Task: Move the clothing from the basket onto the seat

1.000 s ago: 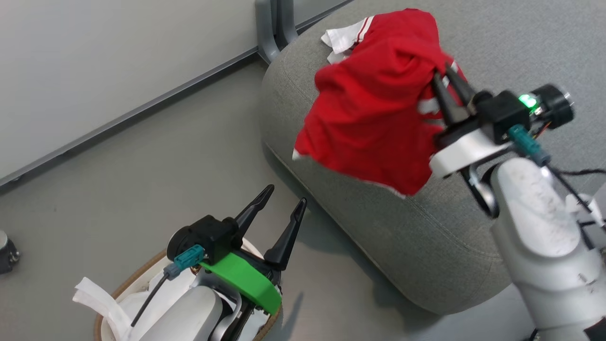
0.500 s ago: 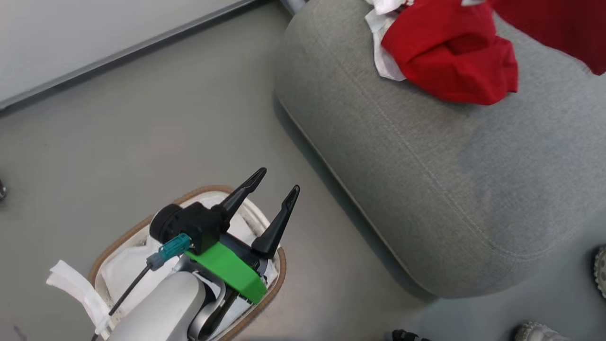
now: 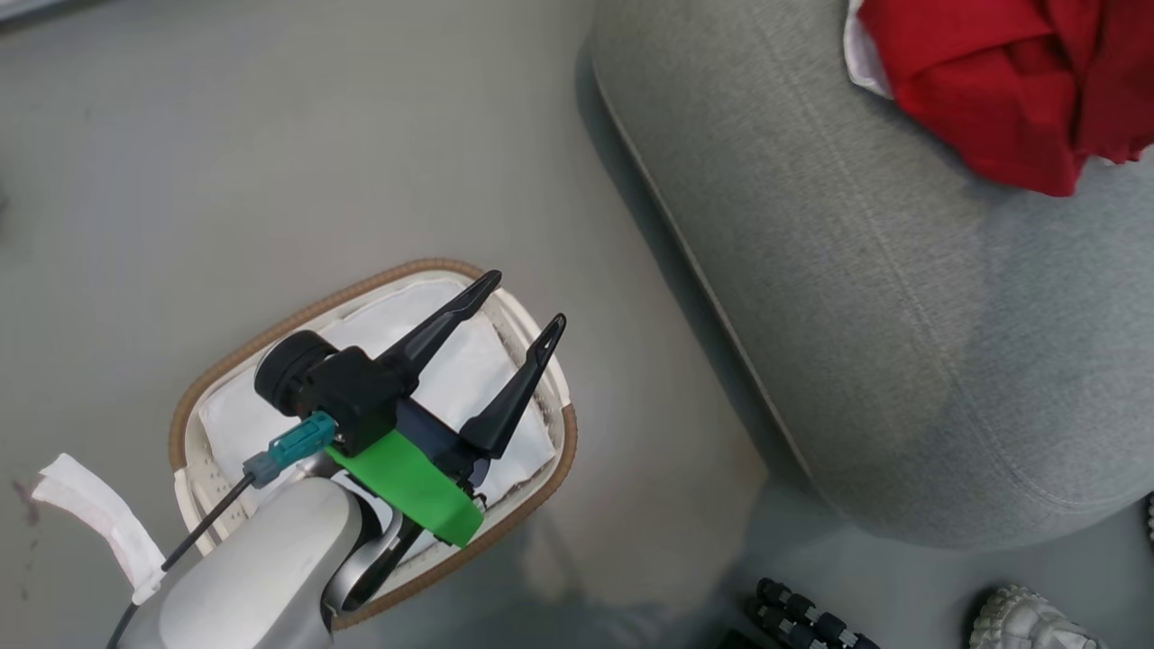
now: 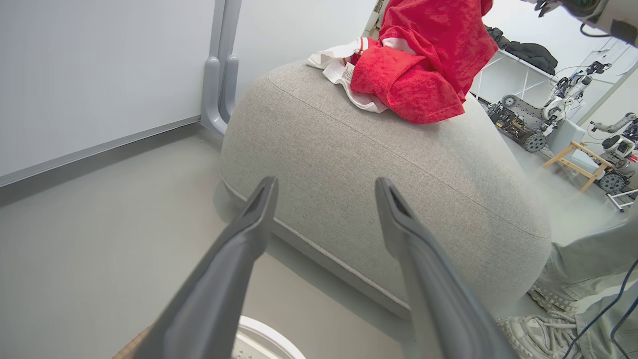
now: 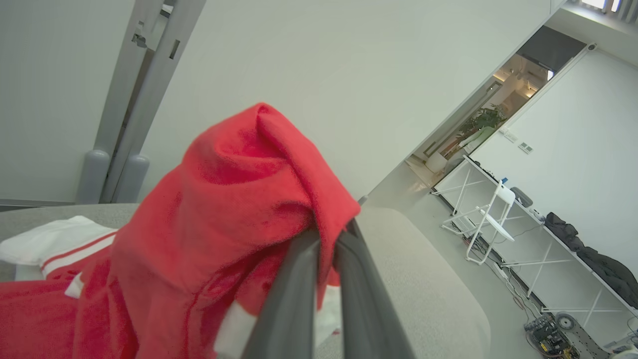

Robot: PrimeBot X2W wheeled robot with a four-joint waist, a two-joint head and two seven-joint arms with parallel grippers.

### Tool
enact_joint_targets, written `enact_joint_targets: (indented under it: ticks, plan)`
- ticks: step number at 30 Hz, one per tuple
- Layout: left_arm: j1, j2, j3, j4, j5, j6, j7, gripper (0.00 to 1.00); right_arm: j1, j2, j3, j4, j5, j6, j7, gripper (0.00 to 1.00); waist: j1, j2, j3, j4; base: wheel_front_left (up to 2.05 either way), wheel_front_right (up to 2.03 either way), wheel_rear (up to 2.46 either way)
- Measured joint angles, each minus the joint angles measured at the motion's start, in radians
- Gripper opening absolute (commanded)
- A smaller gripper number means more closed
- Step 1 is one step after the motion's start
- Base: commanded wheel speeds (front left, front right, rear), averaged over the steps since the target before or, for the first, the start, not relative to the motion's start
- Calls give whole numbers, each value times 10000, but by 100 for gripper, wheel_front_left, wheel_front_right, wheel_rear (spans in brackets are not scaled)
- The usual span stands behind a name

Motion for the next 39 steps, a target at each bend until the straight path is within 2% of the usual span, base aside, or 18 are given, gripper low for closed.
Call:
enact_joint_targets:
  ticks: [5,8,9,10,11,12,16,19,26,30,33,39]
  plan:
    - [-46,140,-15,-67,-29,0,0,100,593,819,-1154,314,-566,0,-105,0,0,0,545,360,0,0,0]
    - [-46,176,-15,-69,-81,0,0,100,762,1003,-1559,479,-930,0,-196,0,0,0,695,578,0,0,0]
    - [-46,174,8,-61,-100,0,0,100,779,1030,-1662,535,-963,0,-242,11,0,0,718,628,0,0,0]
    - [-45,173,40,-48,-104,0,0,100,787,1045,-1712,642,-1030,0,-290,42,0,0,731,677,0,0,0]
    - [-41,157,73,-21,-121,0,0,100,788,1055,-1728,802,-1060,0,-334,79,0,0,717,699,0,0,0]
    - [-34,125,86,10,-150,0,0,100,792,1072,-1755,978,-1060,0,-362,98,0,0,685,708,0,0,0]
    - [-2,-88,48,98,-199,0,0,100,822,926,-1772,1799,-999,0,-550,100,0,0,464,687,0,0,0]
    - [13,-320,44,205,-263,0,0,100,914,539,-1904,2564,-815,0,-953,100,0,0,156,647,0,0,0]
    - [454,-825,198,606,-307,0,0,100,1602,198,-2006,3141,-384,0,-1521,100,0,0,-737,644,0,0,0]
    - [835,-1164,347,886,-307,0,0,100,2457,136,-1733,2750,73,0,-1555,100,-1,0,-1372,664,0,0,0]
    - [1222,-1473,560,1204,-301,0,2,100,3558,178,-1112,1973,706,0,-1563,100,-2,0,-2042,691,0,0,0]
    - [1806,-1910,955,1522,-176,0,0,100,4939,631,-295,865,1816,0,-1563,100,-2,0,-3001,758,0,0,0]
